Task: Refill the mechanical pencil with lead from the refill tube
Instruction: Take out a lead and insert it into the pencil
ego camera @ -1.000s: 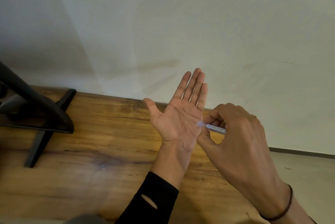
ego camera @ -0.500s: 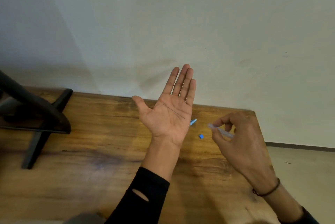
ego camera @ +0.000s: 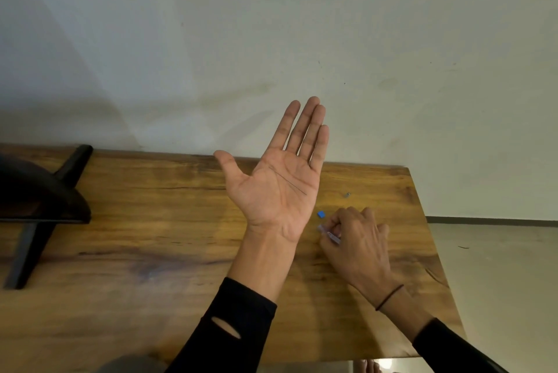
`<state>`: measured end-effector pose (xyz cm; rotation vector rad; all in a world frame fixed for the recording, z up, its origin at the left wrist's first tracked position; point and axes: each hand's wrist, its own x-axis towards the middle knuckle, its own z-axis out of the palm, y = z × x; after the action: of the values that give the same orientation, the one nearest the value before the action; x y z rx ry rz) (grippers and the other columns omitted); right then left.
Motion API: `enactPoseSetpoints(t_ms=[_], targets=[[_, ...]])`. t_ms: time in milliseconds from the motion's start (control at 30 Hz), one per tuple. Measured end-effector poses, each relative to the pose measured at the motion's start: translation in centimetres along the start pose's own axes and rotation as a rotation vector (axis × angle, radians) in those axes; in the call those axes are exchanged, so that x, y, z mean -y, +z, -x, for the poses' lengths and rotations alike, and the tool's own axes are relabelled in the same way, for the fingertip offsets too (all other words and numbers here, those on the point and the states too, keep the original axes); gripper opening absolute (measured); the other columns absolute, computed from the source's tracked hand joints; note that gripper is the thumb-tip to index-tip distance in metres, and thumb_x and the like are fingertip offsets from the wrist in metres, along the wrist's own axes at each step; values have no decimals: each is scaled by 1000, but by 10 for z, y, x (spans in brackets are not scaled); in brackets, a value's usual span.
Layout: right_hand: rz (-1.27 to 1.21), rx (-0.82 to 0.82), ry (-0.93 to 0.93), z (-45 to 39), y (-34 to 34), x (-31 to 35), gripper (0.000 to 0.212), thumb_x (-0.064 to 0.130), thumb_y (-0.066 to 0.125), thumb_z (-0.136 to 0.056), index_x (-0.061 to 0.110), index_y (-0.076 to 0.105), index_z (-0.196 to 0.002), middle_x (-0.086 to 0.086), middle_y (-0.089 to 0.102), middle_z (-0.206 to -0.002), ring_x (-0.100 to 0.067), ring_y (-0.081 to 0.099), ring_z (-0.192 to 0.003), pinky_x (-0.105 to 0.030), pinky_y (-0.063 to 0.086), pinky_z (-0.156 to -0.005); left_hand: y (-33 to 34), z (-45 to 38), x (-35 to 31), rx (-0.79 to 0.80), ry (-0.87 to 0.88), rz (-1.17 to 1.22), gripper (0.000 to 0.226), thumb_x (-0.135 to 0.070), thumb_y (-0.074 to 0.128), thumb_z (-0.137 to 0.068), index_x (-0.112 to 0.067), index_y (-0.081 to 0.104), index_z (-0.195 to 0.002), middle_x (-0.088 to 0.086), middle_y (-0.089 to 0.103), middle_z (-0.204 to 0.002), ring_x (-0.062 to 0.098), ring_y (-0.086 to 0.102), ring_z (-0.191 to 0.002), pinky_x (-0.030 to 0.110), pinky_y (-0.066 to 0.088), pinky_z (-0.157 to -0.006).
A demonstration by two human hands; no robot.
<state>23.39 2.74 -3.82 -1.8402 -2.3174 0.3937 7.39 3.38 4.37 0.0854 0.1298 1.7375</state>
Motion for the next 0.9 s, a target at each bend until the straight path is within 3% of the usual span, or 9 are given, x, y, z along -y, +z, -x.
enactPoseSetpoints(t_ms=[167, 233, 367, 467, 533, 600, 667, 800, 900], targets=[[-19, -9, -4, -2, -12, 4, 20, 44, 70, -87, 31, 62, -100, 17, 63, -89, -17, 52, -93, -43, 44, -77, 0, 1, 1, 2, -13, -2, 128, -97, 22, -89, 5, 34, -165, 29, 39, -171, 39, 35, -163, 48, 27, -134], [-172, -83, -19, -6, -32, 10, 22, 41, 71, -84, 28, 63, -100, 14, 63, -80, -18, 54, -88, -41, 46, -72, 0, 2, 1, 11, -19, -3, 127, -97, 22, -89, 5, 33, -165, 29, 38, -171, 39, 34, -163, 48, 28, -133], [-565, -225, -55, -15, -82, 30, 5, 26, 64, -81, 29, 66, -83, 9, 65, -74, -11, 54, -75, -24, 43, -65, 0, 3, 5, 14, -40, -7, 126, -96, 23, -90, 4, 33, -166, 29, 38, -171, 39, 34, -163, 48, 27, -133], [-686, -200, -102, -19, -106, 43, 6, 18, 67, -85, 23, 68, -82, 5, 68, -75, -19, 56, -73, -33, 47, -66, -2, 3, 9, 6, -50, -32, 126, -97, 21, -89, 4, 34, -165, 29, 38, -171, 39, 34, -163, 48, 22, -136], [-692, -184, -125, -17, -113, 48, 7, 20, 69, -86, 25, 69, -81, 6, 67, -74, -16, 55, -72, -28, 45, -65, -3, 3, 15, 1, -61, -59, 127, -97, 19, -89, 3, 34, -165, 28, 40, -170, 38, 34, -163, 47, 18, -137], [-639, -150, -146, -15, -115, 58, 5, 33, 67, -83, 29, 70, -82, 9, 66, -73, -13, 55, -76, -20, 42, -65, -5, 3, 15, 3, -70, -75, 129, -98, 17, -88, 2, 35, -165, 27, 41, -170, 37, 35, -163, 47, 15, -138], [-531, -126, -176, -12, -115, 65, 19, 47, 64, -81, 30, 71, -85, 12, 65, -74, -9, 54, -82, -16, 41, -64, -6, 5, 16, 19, -91, -87, 129, -99, 16, -86, 0, 34, -166, 24, 41, -171, 35, 35, -163, 47, 15, -138], [-315, -127, -237, -6, -111, 72, 7, 31, 72, -83, 27, 68, -87, 13, 64, -82, -13, 51, -88, -31, 51, -64, -8, 6, 17, 51, -135, -64, 128, -100, 18, -86, -2, 32, -167, 23, 40, -172, 33, 34, -164, 45, 8, -139], [-248, -135, -256, -4, -109, 76, 11, 30, 73, -81, 28, 63, -84, 13, 60, -85, -14, 47, -86, -30, 48, -60, -10, 6, 18, 59, -161, -62, 128, -100, 17, -87, -2, 33, -167, 23, 41, -171, 33, 34, -164, 43, 8, -140]])
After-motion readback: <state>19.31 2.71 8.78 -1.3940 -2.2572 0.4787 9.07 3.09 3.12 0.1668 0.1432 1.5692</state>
